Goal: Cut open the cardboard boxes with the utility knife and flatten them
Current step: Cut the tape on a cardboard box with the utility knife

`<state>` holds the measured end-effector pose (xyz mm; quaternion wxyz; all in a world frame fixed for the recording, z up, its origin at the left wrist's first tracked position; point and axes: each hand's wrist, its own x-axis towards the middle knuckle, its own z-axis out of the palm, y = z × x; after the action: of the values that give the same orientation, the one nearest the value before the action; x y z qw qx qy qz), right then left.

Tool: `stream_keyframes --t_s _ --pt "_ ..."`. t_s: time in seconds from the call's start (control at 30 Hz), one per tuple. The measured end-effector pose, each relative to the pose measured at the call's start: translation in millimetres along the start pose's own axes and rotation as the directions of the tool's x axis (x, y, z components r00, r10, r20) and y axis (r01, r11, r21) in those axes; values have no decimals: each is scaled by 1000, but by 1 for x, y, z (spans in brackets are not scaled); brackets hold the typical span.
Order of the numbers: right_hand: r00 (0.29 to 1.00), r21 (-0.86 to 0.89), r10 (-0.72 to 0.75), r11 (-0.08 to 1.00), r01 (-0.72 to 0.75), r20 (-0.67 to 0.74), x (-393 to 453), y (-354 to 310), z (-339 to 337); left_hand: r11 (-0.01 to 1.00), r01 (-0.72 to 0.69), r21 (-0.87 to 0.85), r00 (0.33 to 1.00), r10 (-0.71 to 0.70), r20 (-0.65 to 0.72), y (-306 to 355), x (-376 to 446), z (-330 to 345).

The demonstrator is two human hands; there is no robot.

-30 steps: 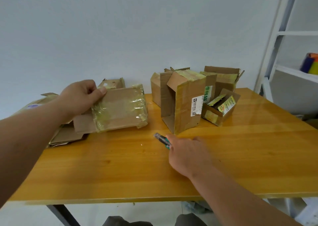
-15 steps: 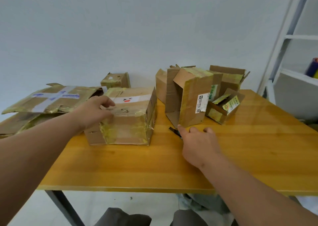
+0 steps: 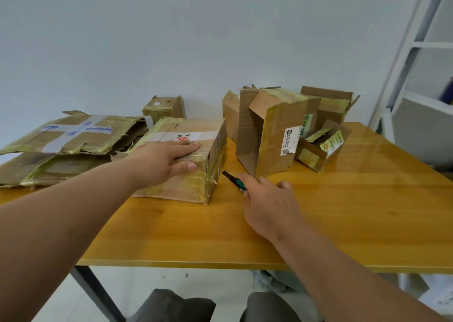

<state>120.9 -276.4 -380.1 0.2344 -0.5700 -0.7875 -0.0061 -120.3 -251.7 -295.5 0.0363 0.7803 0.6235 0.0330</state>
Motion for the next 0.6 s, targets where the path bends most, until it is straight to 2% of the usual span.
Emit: stream_keyframes --t_s 0.2,0.33,0.47,0.6 --pt "964 145 -80 982 119 -254 -5 -8 5 978 45 -202 994 -64 -86 -5 4 -6" --pt "962 203 -94 968 148 -256 -5 -21 6 973 41 -228 988 -74 -134 0 8 -13" --pt "956 284 -65 947 149 -287 1 -29 3 987 23 -158 970 -60 -235 8 7 -16" --pt "966 322 -44 938 128 -255 4 -31 -2 988 21 -151 967 -58 -247 10 6 -15"
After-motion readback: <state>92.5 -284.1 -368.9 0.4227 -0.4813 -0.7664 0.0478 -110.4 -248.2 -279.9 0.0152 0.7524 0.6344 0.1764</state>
